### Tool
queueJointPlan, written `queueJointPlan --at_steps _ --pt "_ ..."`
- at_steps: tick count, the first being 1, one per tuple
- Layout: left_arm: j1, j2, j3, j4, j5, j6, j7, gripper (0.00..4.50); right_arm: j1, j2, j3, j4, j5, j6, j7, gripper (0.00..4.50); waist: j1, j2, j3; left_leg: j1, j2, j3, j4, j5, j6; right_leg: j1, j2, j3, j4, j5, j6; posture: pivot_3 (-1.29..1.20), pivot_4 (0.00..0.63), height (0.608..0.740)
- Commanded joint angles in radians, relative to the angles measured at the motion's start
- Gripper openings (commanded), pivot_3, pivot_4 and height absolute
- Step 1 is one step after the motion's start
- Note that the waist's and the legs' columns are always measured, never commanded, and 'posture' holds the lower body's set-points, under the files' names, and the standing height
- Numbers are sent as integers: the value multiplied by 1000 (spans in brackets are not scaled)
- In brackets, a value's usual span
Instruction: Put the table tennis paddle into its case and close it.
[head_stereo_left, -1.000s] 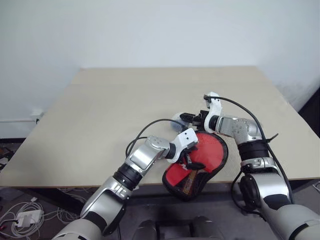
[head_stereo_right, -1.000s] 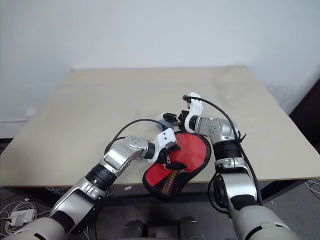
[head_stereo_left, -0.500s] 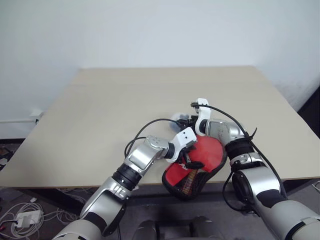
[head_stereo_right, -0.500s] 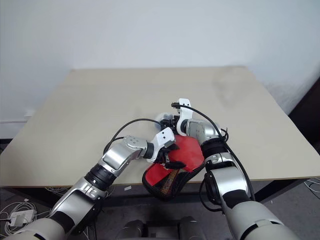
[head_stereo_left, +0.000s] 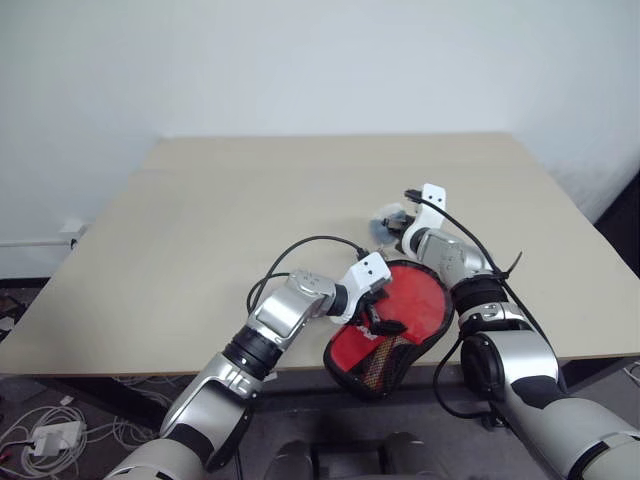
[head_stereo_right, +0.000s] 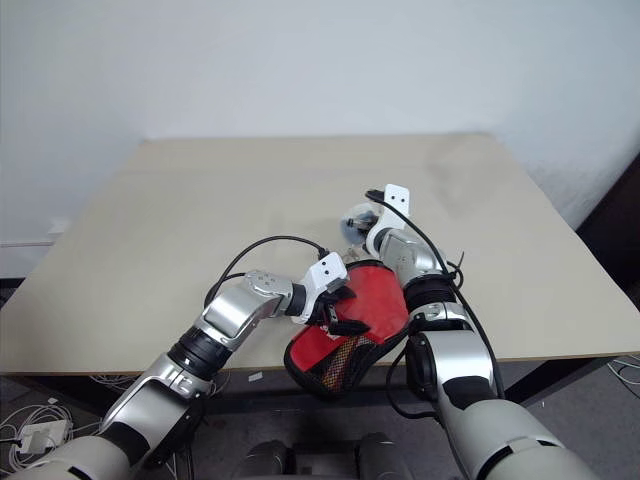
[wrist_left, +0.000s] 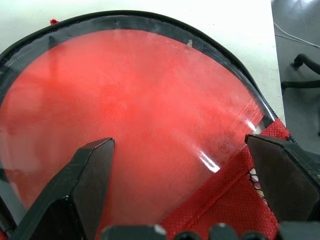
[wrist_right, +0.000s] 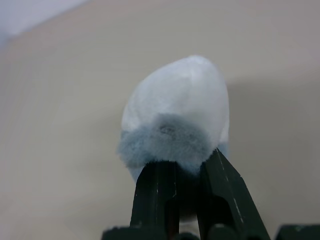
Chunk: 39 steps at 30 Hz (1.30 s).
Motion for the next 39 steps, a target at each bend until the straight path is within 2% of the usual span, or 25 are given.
queueJointPlan --at_steps 1,4,11,20,25,39 --pt "27 10 -25 77 30 73 10 4500 25 -70 -43 -107 4 1 -28 38 0 0 0 2 0 0 0 0 0 2 0 0 -1 0 0 0 0 740" --pt "25 1 -31 81 28 79 5 4500 103 -141 -77 -238 20 81 -46 37 0 0 0 11 0 0 -2 -1 1 10 0 0 -3 -1 1 0 0 740" --pt "22 -17 -41 94 28 84 -3 4500 347 -262 -160 -689 103 402 -68 35 14 1 -1 10 -1 1 -1 -1 1 11 -1 1 -3 -1 1 0 0 740" --pt "11 -35 -54 123 34 69 -21 4500 629 -307 -252 -1163 246 727 -36 19 22 1 -1 10 -1 2 -1 -1 2 11 -1 1 -3 -2 1 0 0 740" --pt "8 -42 -60 131 40 64 -30 4500 755 -348 -267 -1264 278 790 13 18 31 0 -2 10 -1 2 -1 -2 2 11 -1 2 -4 -3 0 0 0 740" --pt "-8 -61 -68 163 59 60 -61 4500 1103 -568 -256 -1592 499 830 339 16 44 -9 -2 10 0 3 -1 -3 1 10 -1 2 -6 -4 -2 0 0 740"
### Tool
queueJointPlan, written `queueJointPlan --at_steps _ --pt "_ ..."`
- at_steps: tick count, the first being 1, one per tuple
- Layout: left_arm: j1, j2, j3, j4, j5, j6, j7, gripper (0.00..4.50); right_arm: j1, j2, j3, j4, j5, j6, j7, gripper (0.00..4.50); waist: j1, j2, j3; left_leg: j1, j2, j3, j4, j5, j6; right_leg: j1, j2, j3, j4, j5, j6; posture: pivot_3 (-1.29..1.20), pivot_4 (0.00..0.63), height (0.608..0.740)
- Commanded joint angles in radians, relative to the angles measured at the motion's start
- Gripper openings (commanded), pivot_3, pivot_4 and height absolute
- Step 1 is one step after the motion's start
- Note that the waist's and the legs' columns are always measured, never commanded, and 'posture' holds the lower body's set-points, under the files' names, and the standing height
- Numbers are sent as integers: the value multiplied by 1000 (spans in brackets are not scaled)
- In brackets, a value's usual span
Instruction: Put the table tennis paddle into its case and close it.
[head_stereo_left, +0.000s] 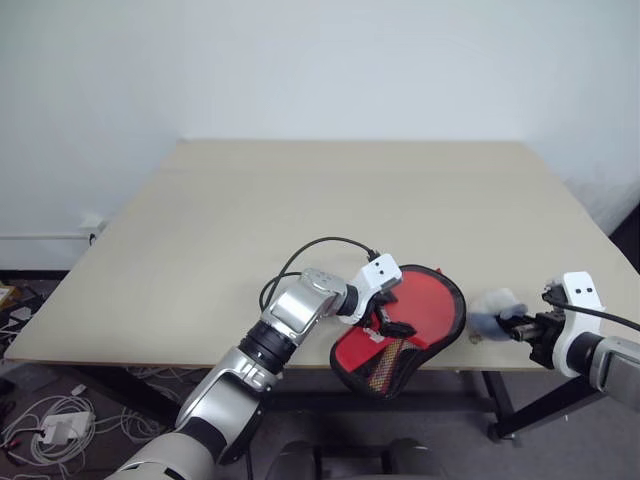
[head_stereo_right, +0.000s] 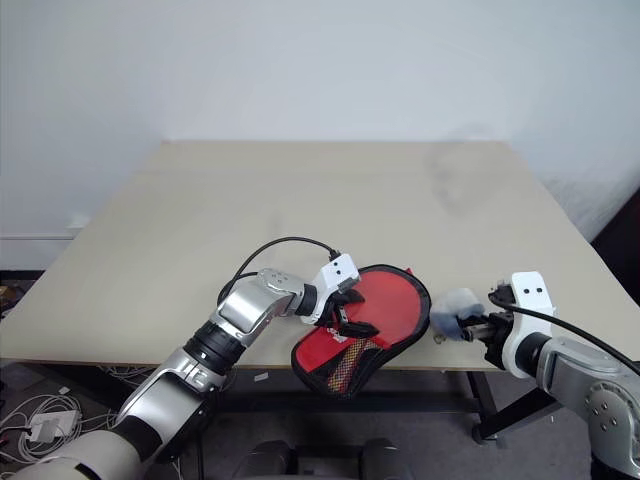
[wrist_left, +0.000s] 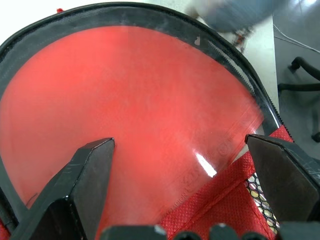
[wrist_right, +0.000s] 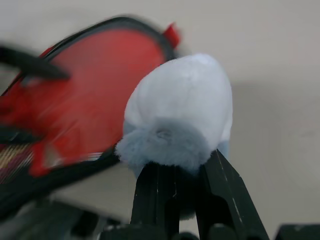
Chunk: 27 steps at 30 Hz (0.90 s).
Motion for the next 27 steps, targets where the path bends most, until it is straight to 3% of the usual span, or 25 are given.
queueJointPlan --at_steps 1,11,27 --pt "36 5 -62 79 31 40 -20 4500 78 -45 -6 -98 68 -11 85 16 0 -1 0 0 0 0 0 0 0 0 0 0 -1 0 0 0 0 740" --pt "42 0 -68 65 29 66 -42 4500 369 -63 -32 -230 136 -230 278 10 15 -4 -5 -1 0 0 0 -5 1 3 -1 -1 -11 0 0 0 0 740" --pt "33 14 -86 58 32 87 -74 4500 590 -191 322 -365 -81 -598 427 1 25 -5 -6 -1 1 0 0 -7 2 3 -1 -1 -12 -1 1 0 0 740"
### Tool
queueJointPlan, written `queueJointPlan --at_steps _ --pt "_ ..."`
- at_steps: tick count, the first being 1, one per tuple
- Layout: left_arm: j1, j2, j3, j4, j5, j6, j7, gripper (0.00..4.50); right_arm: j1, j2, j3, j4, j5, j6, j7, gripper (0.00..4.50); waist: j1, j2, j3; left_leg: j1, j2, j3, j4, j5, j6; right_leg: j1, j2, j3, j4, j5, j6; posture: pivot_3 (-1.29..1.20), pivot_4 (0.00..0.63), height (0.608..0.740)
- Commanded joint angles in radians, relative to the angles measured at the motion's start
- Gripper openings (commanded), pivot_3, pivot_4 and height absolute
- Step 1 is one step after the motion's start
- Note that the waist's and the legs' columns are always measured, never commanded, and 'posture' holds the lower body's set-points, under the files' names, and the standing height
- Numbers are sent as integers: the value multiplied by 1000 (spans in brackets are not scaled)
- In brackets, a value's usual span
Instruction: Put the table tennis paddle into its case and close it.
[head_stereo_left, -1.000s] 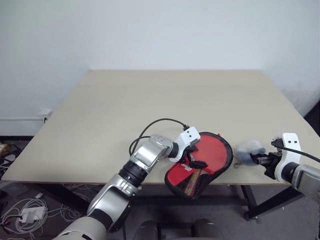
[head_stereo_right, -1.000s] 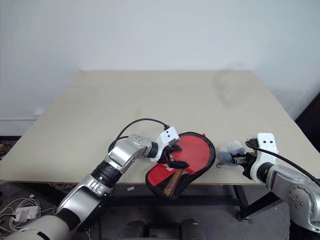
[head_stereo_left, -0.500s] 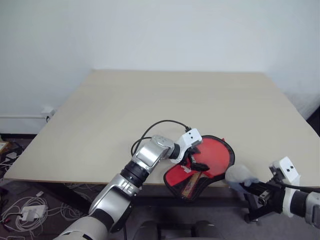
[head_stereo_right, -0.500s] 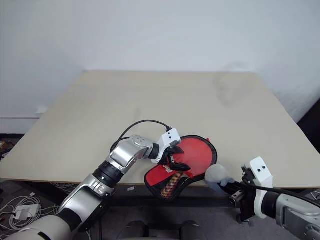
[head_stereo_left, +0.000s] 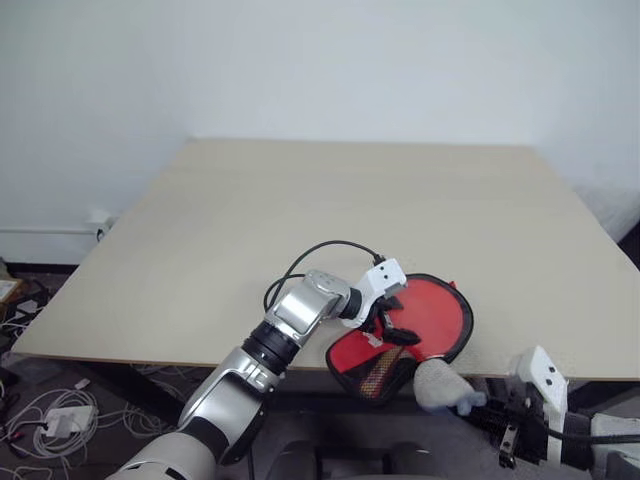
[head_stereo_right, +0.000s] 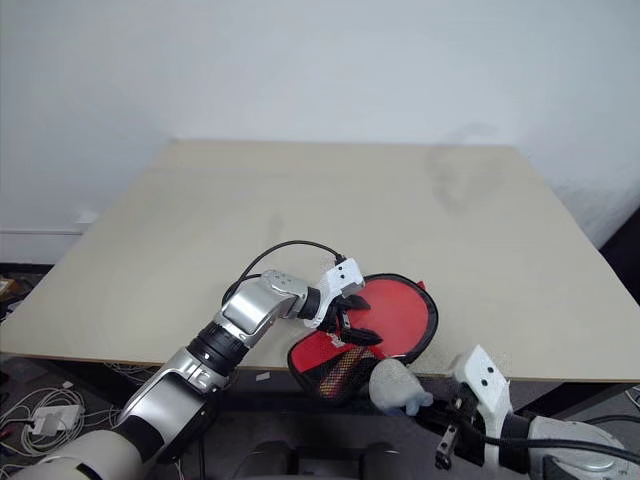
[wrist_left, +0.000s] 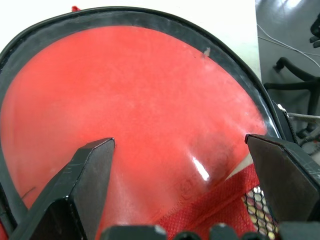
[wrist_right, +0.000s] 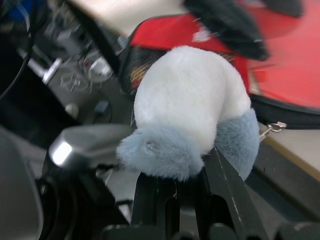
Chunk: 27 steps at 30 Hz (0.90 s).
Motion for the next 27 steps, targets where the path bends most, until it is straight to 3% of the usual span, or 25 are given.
queueJointPlan --at_steps 1,5,10,19,27 --pt "34 21 -68 59 32 76 -9 4500 44 -51 116 -69 -26 -57 95 1 0 0 0 0 0 0 0 0 0 0 0 0 0 0 0 0 0 740" --pt "34 26 -75 53 38 75 -20 4500 18 -92 204 -47 -83 -112 112 1 0 -3 -2 0 0 0 1 -1 0 0 0 0 -1 0 0 0 0 740" --pt "23 28 -86 55 38 72 -29 4500 -146 -144 389 66 -246 -168 123 1 -1 -11 -8 1 0 0 1 -2 -1 0 0 0 0 -1 -1 0 0 740" --pt "28 40 -110 46 39 72 -44 4500 -485 -34 570 233 -294 -200 186 1 -2 -15 -11 1 1 1 3 -2 -1 1 0 0 1 -1 -1 0 0 740" --pt "48 64 -127 9 32 93 -61 4500 -522 -113 644 250 -369 -395 376 1 -2 -15 -11 1 2 1 2 -3 -1 0 2 0 1 -1 -1 0 0 740"
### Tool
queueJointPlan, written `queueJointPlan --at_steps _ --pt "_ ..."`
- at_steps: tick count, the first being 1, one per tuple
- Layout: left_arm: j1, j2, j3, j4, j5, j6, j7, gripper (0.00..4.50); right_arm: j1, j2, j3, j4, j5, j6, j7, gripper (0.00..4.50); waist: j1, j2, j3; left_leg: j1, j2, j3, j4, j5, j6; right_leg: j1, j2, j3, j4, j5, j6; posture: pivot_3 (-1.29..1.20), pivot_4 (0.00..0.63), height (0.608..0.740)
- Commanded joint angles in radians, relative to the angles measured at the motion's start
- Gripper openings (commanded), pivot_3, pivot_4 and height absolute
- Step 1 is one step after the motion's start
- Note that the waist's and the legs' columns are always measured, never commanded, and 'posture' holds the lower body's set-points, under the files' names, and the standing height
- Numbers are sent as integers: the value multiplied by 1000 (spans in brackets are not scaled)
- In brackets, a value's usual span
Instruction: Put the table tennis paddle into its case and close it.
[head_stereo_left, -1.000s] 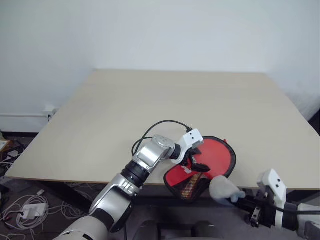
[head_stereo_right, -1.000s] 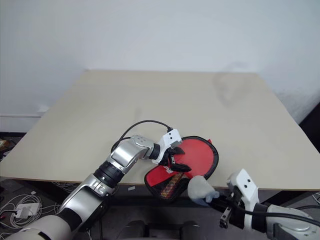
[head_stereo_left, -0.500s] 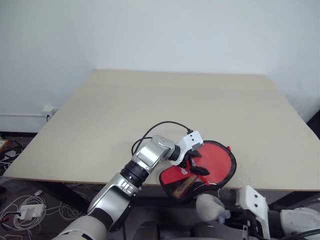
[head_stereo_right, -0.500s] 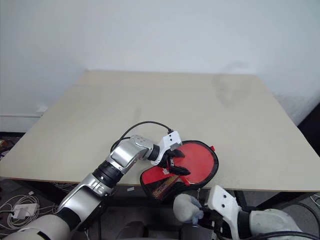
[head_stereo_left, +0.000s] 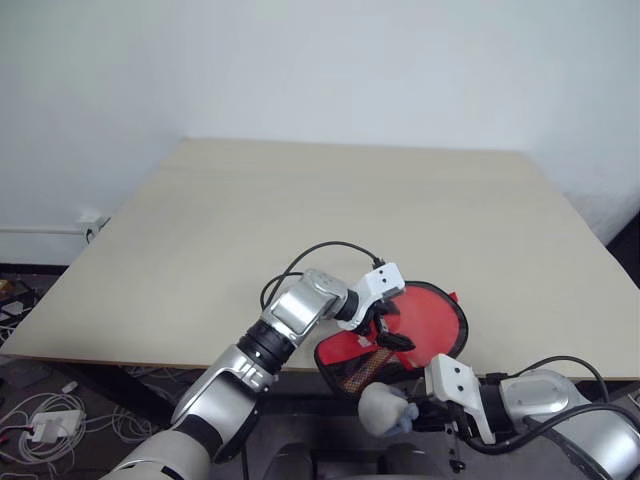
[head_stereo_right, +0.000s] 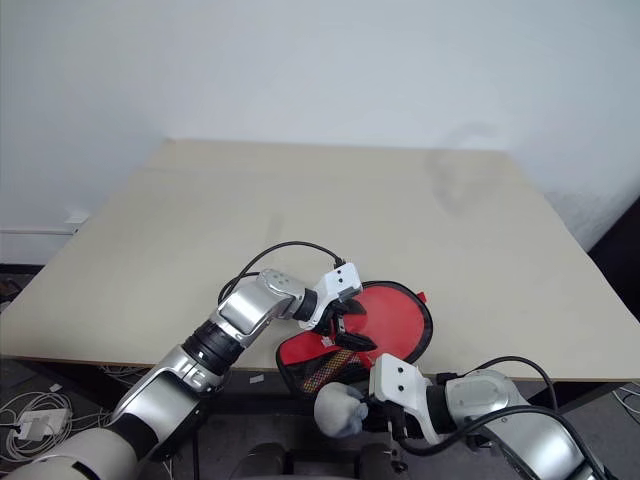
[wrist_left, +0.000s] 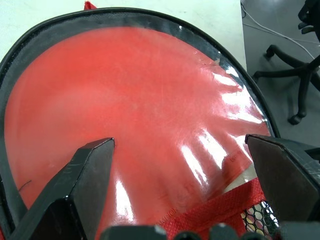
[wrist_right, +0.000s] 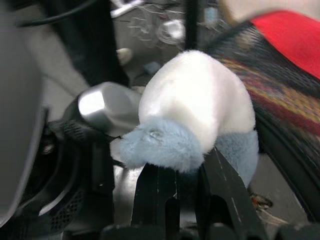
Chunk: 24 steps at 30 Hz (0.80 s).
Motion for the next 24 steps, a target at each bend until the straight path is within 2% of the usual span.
queueJointPlan --at_steps 1,7,14,20,24 --pt "52 26 -83 42 22 86 -28 4500 -19 -21 30 -24 15 -73 102 1 0 -1 0 0 0 0 0 0 0 0 0 0 0 0 0 0 0 740" --pt "58 34 -79 28 12 114 -31 4500 -151 78 62 11 32 -93 149 1 -2 -1 -1 1 1 0 0 0 0 0 1 0 1 0 0 0 0 740" --pt "77 63 -88 -27 4 150 -39 4500 -238 115 207 126 -121 -201 222 1 -2 0 -2 0 2 0 0 0 -1 0 2 0 1 0 0 0 0 740" --pt "105 108 -98 -102 -14 210 -50 4500 -192 75 231 94 -113 -242 280 1 -2 0 -3 1 2 0 1 0 -1 0 2 -1 1 0 0 0 0 740" --pt "117 132 -104 -145 -33 243 -53 4500 -205 101 253 103 -127 -285 296 1 -3 0 -4 2 2 1 1 0 -1 0 2 0 2 0 0 0 0 740"
